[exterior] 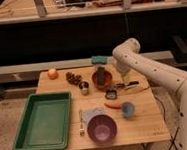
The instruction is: Place brush in red bowl
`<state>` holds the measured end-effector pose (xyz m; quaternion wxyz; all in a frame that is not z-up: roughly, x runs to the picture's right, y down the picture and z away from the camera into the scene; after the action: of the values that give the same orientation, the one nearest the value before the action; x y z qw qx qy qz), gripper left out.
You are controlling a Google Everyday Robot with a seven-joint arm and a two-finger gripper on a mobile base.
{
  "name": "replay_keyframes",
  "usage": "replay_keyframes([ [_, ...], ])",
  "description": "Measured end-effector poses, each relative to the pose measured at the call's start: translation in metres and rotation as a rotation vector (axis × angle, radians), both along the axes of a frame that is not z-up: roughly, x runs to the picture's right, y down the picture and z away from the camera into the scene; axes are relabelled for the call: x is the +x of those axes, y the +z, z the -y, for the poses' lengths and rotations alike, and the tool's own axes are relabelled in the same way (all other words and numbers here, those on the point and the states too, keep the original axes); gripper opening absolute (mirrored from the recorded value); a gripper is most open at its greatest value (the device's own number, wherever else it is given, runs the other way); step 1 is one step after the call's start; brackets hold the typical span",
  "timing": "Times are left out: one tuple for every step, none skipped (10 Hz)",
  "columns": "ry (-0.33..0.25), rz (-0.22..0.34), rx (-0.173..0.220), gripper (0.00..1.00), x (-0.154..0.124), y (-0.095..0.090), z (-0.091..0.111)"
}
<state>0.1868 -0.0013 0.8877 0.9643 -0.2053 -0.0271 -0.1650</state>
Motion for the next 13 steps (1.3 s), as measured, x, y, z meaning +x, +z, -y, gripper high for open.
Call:
replay_keyframes([
  [0.024,0.018,-0.019,0.80,0.000,0.008,-0.010],
  [0.041,0.030,-0.028,0.80,0.000,0.012,-0.015],
  [0.063,0.047,-0.039,0.80,-0.003,0.017,-0.019],
  [0.084,0.056,-0.049,0.80,-0.003,0.021,-0.024],
  [0.102,0.056,-0.061,0.80,-0.001,0.025,-0.028],
  [0.121,0.054,-0.073,0.80,0.002,0.032,-0.033],
  [0.137,0.051,-0.085,0.80,0.003,0.038,-0.039],
  [0.161,0.053,-0.098,0.80,0.004,0.043,-0.043],
  [0.190,0.057,-0.111,0.80,0.007,0.048,-0.047],
  [0.208,0.064,-0.122,0.80,0.010,0.051,-0.051],
  [0.228,0.075,-0.143,0.77,0.010,0.057,-0.058],
  [0.233,0.084,-0.156,0.70,0.007,0.062,-0.062],
  [0.235,0.096,-0.168,0.60,0.002,0.066,-0.065],
])
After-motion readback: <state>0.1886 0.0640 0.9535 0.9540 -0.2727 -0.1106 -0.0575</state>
